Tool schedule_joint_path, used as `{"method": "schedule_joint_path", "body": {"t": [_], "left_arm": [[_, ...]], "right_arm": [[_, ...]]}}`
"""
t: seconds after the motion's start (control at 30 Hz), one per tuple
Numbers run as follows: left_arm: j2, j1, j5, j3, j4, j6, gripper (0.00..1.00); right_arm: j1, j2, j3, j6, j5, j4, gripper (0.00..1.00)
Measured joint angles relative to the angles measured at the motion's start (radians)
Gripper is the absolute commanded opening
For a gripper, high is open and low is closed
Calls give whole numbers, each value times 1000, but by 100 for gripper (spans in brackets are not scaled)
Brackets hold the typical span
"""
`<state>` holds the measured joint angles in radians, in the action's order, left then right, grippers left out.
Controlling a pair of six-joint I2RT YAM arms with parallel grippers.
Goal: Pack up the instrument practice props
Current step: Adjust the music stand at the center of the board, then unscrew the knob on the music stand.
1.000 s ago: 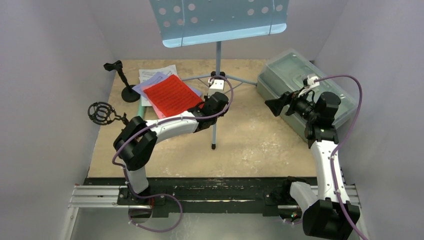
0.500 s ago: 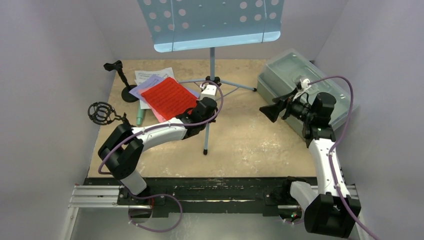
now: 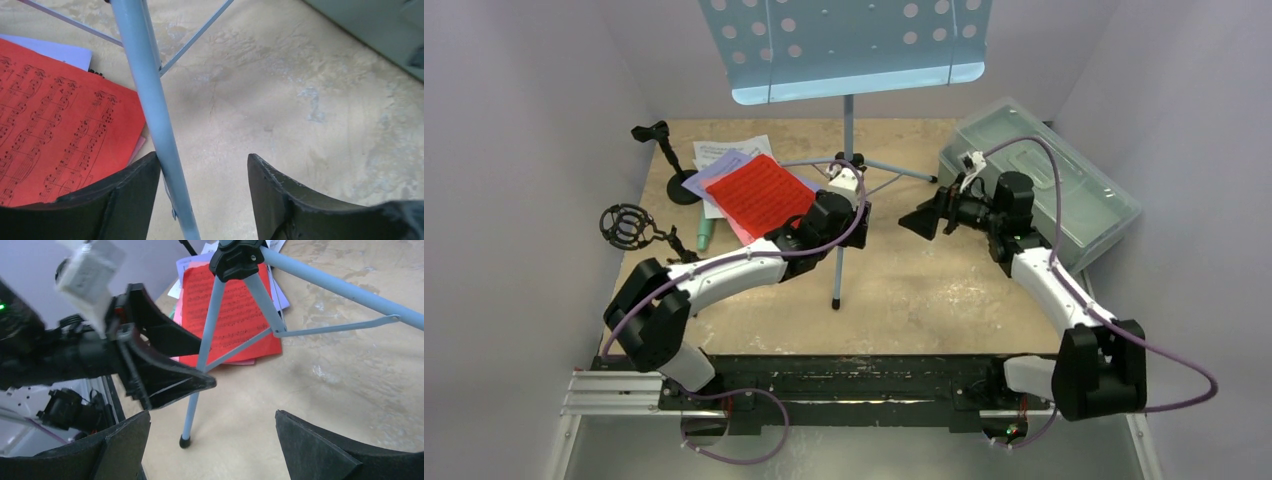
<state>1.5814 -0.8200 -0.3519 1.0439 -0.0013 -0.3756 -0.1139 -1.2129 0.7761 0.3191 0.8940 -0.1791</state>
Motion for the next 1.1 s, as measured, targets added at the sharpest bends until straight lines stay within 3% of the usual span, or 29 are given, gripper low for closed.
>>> {"method": "schedule_joint_path", "body": {"t": [0.1, 0.3, 0.43, 0.57, 0.87, 1.1], "left_arm": [[-80, 0, 26, -29, 3, -8, 73], [-243, 3, 69, -117, 13, -29, 74], [-342, 6, 85, -178, -9, -44, 79], [-448, 11, 87, -239, -62, -64, 86], [-666, 15, 60, -308, -157, -113, 87], [-711, 15, 56, -322, -188, -138, 87]], "right_arm": [[-42, -67, 0, 88, -43, -113, 99], [-97, -197, 29, 261, -96, -347, 97], [-134, -286, 103, 344, -151, -430, 88], [-172, -383, 200, 413, -198, -475, 80], [-234, -508, 270, 484, -262, -480, 69], [-233, -531, 269, 523, -275, -535, 56]]}}
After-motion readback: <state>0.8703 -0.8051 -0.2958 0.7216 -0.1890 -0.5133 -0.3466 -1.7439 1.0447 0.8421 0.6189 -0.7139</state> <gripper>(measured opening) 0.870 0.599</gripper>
